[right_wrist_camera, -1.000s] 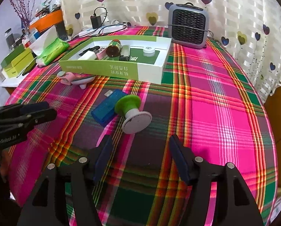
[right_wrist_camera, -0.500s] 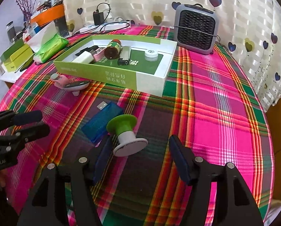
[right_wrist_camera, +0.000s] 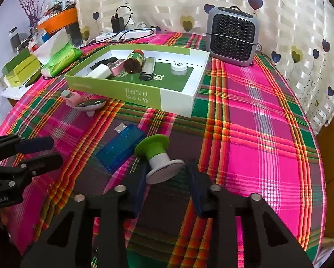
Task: Organize rigid objects
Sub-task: 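Close the right tool on the green suction cup while the left tool approaches the blue USB stick, then close the left tool on the blue USB stick while the right tool holds the suction cup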
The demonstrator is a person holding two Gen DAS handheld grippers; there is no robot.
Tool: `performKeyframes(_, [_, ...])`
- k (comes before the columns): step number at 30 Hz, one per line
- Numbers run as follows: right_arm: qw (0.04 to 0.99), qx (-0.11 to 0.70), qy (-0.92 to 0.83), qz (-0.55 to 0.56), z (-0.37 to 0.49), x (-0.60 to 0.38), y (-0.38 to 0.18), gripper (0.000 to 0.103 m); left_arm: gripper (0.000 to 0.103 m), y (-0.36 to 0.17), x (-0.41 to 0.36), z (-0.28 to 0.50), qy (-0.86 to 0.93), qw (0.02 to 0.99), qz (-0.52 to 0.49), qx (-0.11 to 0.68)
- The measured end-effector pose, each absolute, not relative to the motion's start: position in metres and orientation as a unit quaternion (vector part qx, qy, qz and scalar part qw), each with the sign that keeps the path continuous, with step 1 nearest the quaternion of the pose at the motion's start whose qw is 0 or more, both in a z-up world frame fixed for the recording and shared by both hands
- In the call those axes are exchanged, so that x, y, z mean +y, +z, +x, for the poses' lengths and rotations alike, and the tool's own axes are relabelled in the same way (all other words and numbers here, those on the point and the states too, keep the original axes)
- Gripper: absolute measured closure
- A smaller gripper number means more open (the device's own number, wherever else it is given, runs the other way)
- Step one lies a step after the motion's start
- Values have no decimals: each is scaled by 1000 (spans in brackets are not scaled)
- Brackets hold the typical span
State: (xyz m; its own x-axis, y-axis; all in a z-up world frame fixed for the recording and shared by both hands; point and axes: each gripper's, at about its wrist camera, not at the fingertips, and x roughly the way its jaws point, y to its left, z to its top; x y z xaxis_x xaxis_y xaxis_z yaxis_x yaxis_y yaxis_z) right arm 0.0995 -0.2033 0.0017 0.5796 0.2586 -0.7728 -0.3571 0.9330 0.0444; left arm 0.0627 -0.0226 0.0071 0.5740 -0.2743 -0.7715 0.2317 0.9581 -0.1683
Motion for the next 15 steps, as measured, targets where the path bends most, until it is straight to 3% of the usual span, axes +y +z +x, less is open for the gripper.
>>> performKeyframes(15, [889,427,166,-30,94,-218,2,71,61,9,-49,73,-180,873,-29,452])
